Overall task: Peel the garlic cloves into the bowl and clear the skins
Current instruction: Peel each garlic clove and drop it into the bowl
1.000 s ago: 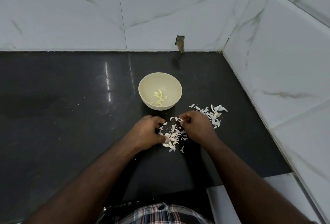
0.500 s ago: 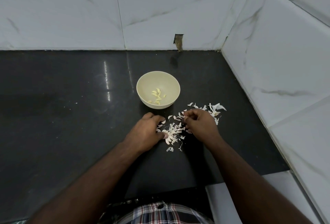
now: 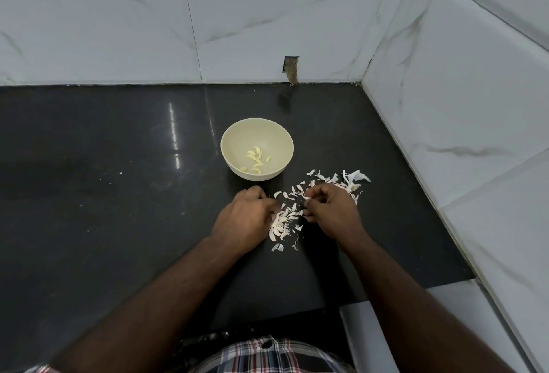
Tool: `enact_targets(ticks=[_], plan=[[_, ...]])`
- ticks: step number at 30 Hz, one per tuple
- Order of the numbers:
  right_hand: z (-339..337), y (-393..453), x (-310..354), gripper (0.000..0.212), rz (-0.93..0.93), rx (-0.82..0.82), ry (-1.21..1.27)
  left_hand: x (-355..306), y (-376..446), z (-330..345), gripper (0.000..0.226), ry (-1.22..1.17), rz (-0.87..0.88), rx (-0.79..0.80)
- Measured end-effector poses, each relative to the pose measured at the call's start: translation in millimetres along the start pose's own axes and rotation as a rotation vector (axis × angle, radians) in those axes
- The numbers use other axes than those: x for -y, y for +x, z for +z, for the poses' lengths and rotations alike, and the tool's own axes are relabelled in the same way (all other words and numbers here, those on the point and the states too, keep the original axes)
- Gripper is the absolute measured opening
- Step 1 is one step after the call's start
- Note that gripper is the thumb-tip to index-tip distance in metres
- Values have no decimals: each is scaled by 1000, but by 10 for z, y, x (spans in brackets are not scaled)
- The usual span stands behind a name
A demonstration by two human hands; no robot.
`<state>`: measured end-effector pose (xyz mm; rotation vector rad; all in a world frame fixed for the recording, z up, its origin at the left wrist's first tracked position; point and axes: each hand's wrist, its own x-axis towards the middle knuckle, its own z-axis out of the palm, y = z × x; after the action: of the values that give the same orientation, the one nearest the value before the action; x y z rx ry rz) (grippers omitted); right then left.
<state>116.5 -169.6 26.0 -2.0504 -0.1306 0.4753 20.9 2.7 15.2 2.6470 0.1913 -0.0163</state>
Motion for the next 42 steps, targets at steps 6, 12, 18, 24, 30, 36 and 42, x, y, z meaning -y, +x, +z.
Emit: enact_targets(ticks=[6,12,18,24,30,36,42], plan=[[-43,-1,-15,16,-17,3,25,-18,23,-6,20,23,-15,14],[-59,-18,-48,8,-83,46,-69,-6,11,-7,22,-59,-39,-20],[11,-62,59,15,-134,162,-10,-136,22,-86,22,-313,-43,-78],[-20,-13,33,9,-268,106,-397,-73,-16,-105,9,-293,-143,-85],[52,5,-69,20,-345,144,-621,-68,-46,-37,12,-189,63,33],[-71,87,-60,24,-278,42,-666,-41,-63,-13,18,-59,161,45],[-3,5,-61,18,-348,142,-636,13,-48,-23,17,-84,137,6]])
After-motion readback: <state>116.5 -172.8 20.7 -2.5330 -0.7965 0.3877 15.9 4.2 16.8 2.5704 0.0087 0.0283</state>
